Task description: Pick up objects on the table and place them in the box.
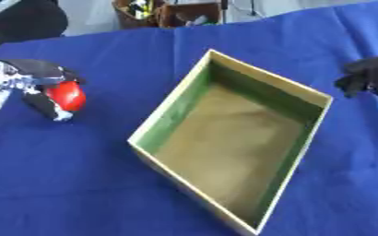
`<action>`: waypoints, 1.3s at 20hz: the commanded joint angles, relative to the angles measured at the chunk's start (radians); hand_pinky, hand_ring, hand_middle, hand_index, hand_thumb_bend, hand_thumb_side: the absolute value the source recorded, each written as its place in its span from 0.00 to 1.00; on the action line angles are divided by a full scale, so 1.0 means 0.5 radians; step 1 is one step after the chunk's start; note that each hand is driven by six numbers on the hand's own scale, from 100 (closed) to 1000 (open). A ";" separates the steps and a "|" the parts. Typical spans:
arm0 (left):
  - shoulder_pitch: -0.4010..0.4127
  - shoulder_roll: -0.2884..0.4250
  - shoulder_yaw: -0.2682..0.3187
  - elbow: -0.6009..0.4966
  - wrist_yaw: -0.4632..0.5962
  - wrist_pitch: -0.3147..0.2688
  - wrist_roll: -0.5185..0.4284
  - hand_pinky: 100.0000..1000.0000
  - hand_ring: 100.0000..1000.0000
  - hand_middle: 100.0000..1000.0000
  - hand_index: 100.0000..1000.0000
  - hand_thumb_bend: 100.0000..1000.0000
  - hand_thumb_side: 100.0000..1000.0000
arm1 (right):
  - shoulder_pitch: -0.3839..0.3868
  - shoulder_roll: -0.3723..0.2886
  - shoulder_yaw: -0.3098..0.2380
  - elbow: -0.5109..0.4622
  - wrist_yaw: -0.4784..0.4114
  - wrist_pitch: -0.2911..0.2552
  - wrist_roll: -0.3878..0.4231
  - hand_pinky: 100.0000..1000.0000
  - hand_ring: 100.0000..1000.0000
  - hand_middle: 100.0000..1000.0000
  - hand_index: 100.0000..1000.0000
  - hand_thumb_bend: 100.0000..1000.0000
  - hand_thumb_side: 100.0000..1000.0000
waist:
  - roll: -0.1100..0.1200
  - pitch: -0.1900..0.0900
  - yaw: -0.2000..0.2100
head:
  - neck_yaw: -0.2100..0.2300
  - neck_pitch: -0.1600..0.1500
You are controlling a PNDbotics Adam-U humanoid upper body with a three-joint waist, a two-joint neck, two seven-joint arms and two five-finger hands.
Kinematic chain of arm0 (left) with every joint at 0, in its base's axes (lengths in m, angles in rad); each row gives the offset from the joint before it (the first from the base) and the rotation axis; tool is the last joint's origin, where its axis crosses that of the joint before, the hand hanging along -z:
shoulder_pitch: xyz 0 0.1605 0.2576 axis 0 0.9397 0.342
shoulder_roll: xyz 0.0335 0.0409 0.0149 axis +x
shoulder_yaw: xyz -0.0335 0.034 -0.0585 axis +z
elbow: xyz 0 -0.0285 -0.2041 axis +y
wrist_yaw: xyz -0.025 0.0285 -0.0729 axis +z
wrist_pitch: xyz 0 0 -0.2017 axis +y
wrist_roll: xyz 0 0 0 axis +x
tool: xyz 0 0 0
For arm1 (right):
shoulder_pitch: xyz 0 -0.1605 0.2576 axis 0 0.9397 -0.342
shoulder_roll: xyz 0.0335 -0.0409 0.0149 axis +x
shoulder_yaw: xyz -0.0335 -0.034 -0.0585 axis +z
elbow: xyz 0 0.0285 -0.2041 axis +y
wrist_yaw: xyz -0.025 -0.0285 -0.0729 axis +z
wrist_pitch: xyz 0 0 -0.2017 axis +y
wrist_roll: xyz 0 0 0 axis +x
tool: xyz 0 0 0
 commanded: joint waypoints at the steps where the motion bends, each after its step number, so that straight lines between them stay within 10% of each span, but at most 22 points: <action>1: -0.026 0.050 0.023 0.005 0.062 -0.065 -0.093 0.37 0.68 0.91 1.00 0.24 0.36 | -0.020 -0.033 -0.010 -0.023 -0.002 0.003 -0.003 0.75 0.71 0.43 0.74 0.00 0.77 | -0.010 -0.043 0.005 | 0.002 -0.020; 10: -0.035 0.056 0.026 0.009 0.136 0.073 0.024 0.29 0.58 0.87 1.00 0.00 0.06 | -0.014 -0.029 -0.008 -0.022 -0.012 0.007 0.000 0.76 0.72 0.43 0.74 0.00 0.77 | -0.012 -0.049 0.012 | -0.001 -0.022; 26: -0.051 0.072 0.032 -0.191 0.343 0.208 0.117 0.30 0.66 0.90 1.00 0.00 0.25 | 0.015 -0.008 -0.007 -0.025 0.019 0.001 0.002 0.76 0.72 0.43 0.74 0.00 0.77 | -0.010 -0.093 0.029 | -0.007 0.009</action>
